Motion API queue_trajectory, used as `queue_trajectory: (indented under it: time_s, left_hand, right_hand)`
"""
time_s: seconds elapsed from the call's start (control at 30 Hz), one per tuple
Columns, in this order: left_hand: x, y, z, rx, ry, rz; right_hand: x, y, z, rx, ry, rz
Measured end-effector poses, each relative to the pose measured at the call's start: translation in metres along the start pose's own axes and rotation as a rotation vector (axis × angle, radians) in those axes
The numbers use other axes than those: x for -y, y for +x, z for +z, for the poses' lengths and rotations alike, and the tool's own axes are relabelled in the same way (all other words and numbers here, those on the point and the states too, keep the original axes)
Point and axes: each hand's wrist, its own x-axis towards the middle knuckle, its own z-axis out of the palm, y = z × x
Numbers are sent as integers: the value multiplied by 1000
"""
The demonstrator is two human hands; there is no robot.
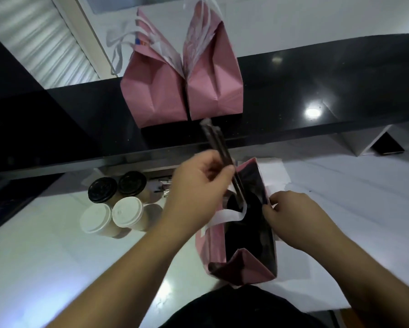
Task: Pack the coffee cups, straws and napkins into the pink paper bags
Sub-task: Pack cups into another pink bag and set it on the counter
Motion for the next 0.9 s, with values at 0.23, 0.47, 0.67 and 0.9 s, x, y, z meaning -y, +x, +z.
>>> queue_trajectory:
  time_s: [0.23, 0.47, 0.67, 0.9]
  left_hand:
    - [13, -1, 63, 143, 345, -107]
    - [12, -1, 76, 479, 707, -198]
    - [0, -20, 35, 190, 601, -76]
    - [26, -49, -27, 109, 702, -244]
  right_hand:
    - [-7, -4, -2, -22, 31, -13]
    - [-14, -4, 0, -37, 33, -15]
    - [-13, -2, -3, -21, 26, -46]
    - [-9, 3, -5, -126, -6, -153]
